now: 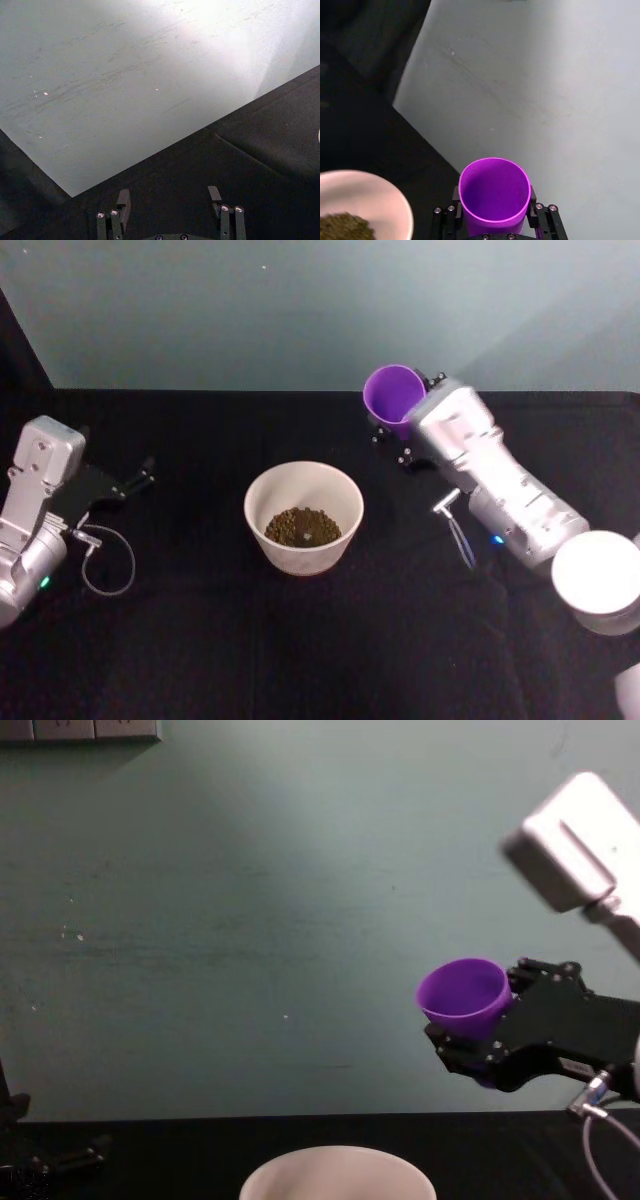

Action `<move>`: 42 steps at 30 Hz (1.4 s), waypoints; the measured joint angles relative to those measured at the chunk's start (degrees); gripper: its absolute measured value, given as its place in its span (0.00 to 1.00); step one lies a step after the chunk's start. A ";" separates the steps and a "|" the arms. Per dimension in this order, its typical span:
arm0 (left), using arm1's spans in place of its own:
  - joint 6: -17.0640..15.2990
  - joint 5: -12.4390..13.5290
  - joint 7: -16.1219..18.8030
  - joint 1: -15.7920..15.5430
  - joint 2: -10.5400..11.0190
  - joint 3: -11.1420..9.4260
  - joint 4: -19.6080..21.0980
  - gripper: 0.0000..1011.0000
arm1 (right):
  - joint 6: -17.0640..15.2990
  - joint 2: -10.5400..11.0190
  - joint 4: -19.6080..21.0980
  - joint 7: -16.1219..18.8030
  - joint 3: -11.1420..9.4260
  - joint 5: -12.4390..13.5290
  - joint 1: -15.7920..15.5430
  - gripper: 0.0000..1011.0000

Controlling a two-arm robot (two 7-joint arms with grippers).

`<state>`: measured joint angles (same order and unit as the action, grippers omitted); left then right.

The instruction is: Pick up the cup and pour the mung beans from the cup into the bowl.

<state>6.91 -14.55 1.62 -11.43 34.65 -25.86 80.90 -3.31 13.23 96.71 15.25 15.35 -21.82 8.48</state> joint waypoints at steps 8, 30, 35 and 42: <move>0.00 0.00 0.00 -0.01 0.00 0.00 0.00 0.99 | 3.80 -1.35 -8.32 7.85 -5.87 18.44 1.87 0.71; 0.00 0.00 0.00 0.00 0.00 0.00 0.00 0.99 | 2.93 -1.64 -24.36 17.47 -6.00 33.45 5.86 0.71; 0.00 0.00 0.00 0.00 0.00 0.00 0.00 0.99 | 3.35 -1.00 -24.43 16.83 -5.54 33.83 5.24 0.71; 0.00 0.00 0.00 0.00 0.00 0.00 0.00 0.99 | 3.91 -0.14 -23.95 15.83 -4.83 34.21 4.56 0.71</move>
<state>6.91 -14.55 1.62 -11.43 34.64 -25.86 80.90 0.60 13.09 72.75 31.09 10.52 12.39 13.04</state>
